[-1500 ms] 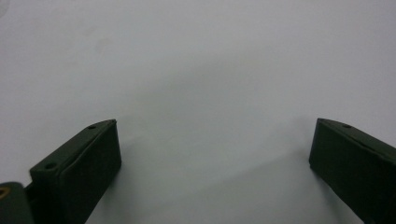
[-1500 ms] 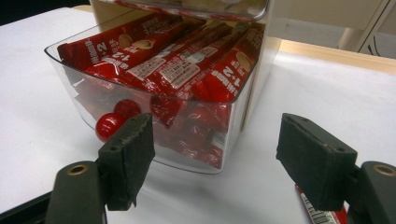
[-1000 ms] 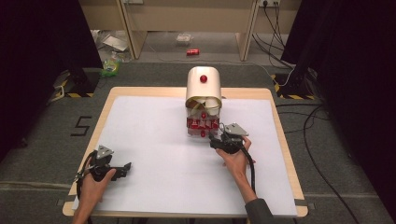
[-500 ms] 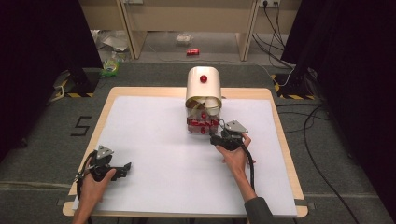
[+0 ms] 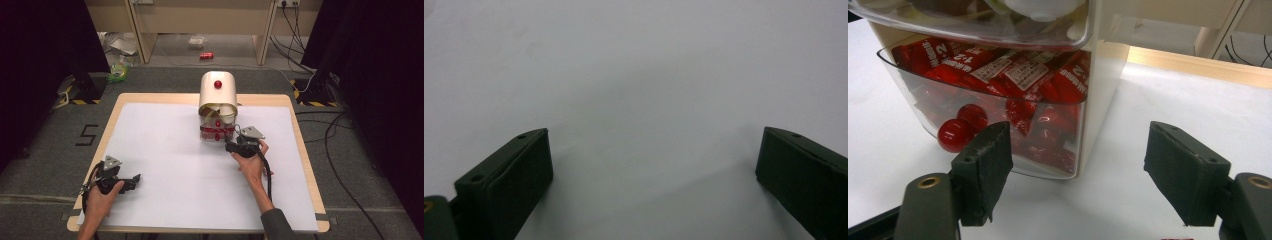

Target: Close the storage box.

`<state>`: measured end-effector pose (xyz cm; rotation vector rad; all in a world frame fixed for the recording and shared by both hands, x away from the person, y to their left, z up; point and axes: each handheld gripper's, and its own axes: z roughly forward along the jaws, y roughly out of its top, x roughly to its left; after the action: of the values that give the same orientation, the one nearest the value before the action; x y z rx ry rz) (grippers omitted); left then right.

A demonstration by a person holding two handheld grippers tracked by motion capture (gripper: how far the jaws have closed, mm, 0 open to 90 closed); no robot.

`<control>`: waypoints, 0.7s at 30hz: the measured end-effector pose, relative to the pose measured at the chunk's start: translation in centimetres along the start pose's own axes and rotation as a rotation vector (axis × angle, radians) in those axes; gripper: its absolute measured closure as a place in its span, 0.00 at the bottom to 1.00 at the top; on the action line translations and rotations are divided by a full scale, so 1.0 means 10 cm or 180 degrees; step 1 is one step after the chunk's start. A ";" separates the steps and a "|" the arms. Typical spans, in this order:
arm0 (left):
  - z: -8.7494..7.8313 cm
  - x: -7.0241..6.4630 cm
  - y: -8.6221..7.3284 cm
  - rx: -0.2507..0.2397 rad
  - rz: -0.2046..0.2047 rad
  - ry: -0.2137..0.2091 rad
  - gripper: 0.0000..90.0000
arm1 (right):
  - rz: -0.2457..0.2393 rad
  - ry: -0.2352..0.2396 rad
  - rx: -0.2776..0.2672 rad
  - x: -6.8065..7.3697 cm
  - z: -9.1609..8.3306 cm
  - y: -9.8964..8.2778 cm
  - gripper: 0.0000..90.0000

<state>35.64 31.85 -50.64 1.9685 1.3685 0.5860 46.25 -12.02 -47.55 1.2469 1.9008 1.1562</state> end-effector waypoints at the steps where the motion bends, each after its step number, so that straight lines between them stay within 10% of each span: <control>1: 0.00 0.00 0.00 0.0000 0.0001 0.0000 0.01 | 0.0025 0.0002 0.0004 0.00 0.00 0.00 0.31; 21: 0.00 0.00 0.00 -0.0002 0.0003 0.0005 0.01 | 0.0061 0.0041 0.0074 -0.09 -0.14 0.03 0.33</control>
<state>35.63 31.84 -50.64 1.9687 1.3683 0.5882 45.58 -13.23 -46.70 1.2758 1.9207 1.1578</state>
